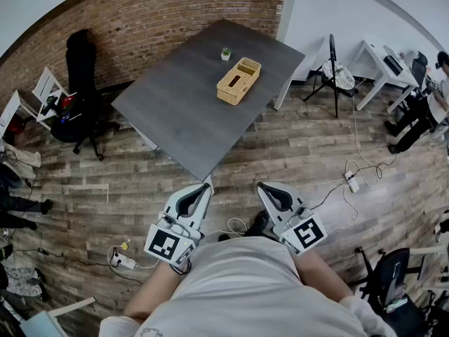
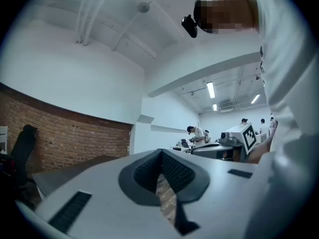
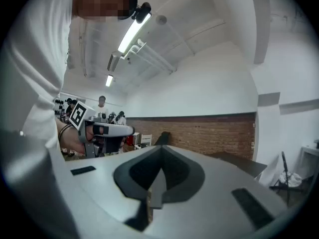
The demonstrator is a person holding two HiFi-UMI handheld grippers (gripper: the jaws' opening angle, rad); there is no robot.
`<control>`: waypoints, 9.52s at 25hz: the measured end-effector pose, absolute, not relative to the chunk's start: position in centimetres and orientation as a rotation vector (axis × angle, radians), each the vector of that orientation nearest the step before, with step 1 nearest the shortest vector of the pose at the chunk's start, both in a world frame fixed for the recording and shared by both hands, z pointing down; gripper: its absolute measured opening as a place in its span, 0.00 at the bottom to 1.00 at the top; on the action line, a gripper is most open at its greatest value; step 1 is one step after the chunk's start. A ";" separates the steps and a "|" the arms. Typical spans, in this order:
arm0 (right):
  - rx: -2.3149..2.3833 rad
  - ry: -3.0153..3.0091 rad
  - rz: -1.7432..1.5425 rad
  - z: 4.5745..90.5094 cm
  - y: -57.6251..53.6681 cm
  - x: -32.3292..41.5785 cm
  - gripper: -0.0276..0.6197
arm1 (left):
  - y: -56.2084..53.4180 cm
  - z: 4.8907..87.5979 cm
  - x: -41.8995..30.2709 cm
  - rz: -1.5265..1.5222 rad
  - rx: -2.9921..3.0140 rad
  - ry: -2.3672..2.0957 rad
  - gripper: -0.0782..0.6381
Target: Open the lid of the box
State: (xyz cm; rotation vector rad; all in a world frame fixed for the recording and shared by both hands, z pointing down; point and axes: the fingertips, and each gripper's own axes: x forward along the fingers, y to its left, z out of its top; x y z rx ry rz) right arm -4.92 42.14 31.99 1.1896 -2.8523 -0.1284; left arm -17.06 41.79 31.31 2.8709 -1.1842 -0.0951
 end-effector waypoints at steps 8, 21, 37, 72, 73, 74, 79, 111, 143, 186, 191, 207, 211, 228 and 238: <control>1.196 -2.842 -0.141 31.4 42.3 -4.9 0.05 | 41.8 31.1 -16.8 -0.101 2.874 -1.168 0.12; 1.127 -2.872 -0.135 31.9 39.3 -4.6 0.05 | 38.3 31.9 -15.7 -0.092 2.847 -1.171 0.12; 1.034 -2.895 -0.046 33.8 28.5 1.2 0.23 | 28.5 34.0 -9.7 -0.031 2.773 -1.250 0.12; 0.981 -2.996 0.097 35.1 14.6 19.0 0.35 | 13.3 35.3 10.3 0.086 2.767 -1.206 0.12; 0.996 -2.988 0.086 35.1 14.3 19.3 0.35 | 13.0 35.3 10.5 0.084 2.773 -1.198 0.12; 1.006 -2.982 0.080 35.1 14.0 19.4 0.35 | 12.7 35.3 10.7 0.082 2.778 -1.189 0.12; 1.024 -2.969 0.080 35.1 12.2 19.7 0.35 | 10.7 35.3 11.3 0.063 2.790 -1.148 0.12; 0.654 -3.055 -0.020 33.0 -3.5 1.3 0.35 | -2.1 33.4 -6.1 -0.029 2.687 -1.440 0.12; -0.469 -2.867 -0.125 39.5 -14.9 -1.0 0.38 | -9.5 37.7 -7.7 0.034 2.040 -2.142 0.12; -0.872 -2.048 -0.419 66.1 -12.7 -1.5 0.50 | -10.4 56.1 -9.8 0.094 1.808 -1.899 0.12; -0.873 -2.012 -0.491 67.2 -12.7 -1.6 0.49 | -10.4 56.4 -9.9 0.094 1.807 -1.894 0.12; -0.911 -2.023 -0.410 65.8 -12.9 -2.0 0.44 | -9.6 55.8 -9.3 0.077 1.790 -1.925 0.12; -0.939 -2.035 -0.385 64.0 -13.1 -2.2 0.40 | -9.5 55.3 -9.4 0.080 1.789 -1.943 0.12; -0.956 -2.070 -0.517 55.8 -15.6 -6.7 0.11 | -10.3 52.3 -11.7 0.114 1.847 -1.976 0.12; -0.926 -2.096 -0.523 54.8 -18.1 -10.1 0.11 | -12.3 52.0 -13.6 0.147 1.894 -1.946 0.12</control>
